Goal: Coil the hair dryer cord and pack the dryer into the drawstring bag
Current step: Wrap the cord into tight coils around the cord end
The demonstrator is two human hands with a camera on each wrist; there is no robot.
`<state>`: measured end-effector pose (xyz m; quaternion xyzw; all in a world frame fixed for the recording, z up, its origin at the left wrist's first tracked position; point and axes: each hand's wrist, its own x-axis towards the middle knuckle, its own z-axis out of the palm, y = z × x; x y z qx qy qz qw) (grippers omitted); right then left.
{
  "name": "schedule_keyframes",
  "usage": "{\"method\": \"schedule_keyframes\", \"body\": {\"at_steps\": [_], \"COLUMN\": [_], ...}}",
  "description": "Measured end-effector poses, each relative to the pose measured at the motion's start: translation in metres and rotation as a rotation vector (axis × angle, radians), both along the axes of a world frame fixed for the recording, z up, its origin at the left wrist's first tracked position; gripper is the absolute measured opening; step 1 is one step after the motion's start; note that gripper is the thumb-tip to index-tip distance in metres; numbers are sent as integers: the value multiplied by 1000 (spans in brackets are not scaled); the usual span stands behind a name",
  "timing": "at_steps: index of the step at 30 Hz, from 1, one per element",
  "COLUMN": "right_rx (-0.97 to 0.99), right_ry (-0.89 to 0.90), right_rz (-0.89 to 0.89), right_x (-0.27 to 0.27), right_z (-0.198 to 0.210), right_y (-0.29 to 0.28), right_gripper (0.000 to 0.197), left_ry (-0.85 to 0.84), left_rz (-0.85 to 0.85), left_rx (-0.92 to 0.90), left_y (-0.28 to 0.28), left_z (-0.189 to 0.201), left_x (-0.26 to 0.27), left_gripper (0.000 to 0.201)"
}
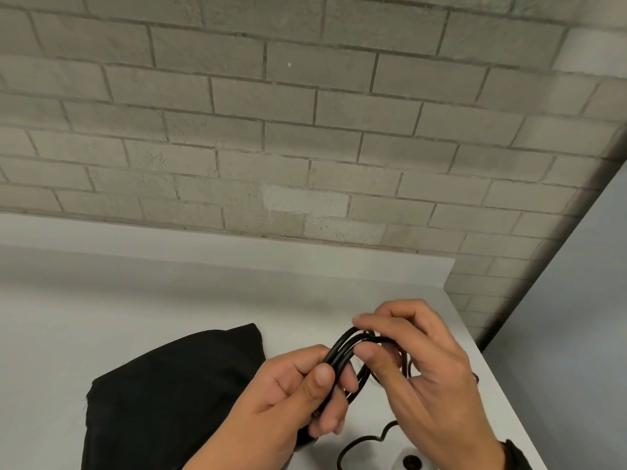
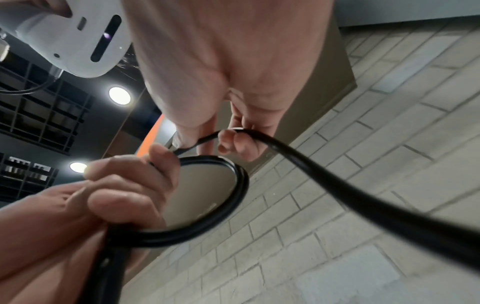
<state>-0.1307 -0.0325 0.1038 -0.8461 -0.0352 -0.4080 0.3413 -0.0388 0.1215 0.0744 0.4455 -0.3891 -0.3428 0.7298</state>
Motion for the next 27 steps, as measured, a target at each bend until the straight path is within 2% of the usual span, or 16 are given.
{"method": "schedule_keyframes", "body": {"at_steps": [5, 9, 16, 19, 24, 27], "right_rx": [-138, -253, -223, -189, -195, -218], "right_ry": [209, 224, 244, 294, 502, 515], "right_rz": [25, -13, -35, -23, -9, 4], "right_x": [-3, 2, -1, -1, -1, -2], "right_z": [-7, -8, -5, -6, -11, -11], "right_y": [-4, -13, -13, -11, -10, -11], "right_gripper": [44, 31, 21, 25, 35, 35], "left_ry": [18, 24, -12, -4, 24, 46], "left_rz": [-9, -59, -222, -242, -298, -318], "left_rx": [8, -1, -13, -14, -1, -7], "left_y": [2, 2, 7, 7, 8, 8], "left_z": [-2, -4, -3, -3, -6, -6], "left_x": [5, 7, 17, 18, 17, 18], "left_gripper": [41, 39, 22, 22, 25, 25]}}
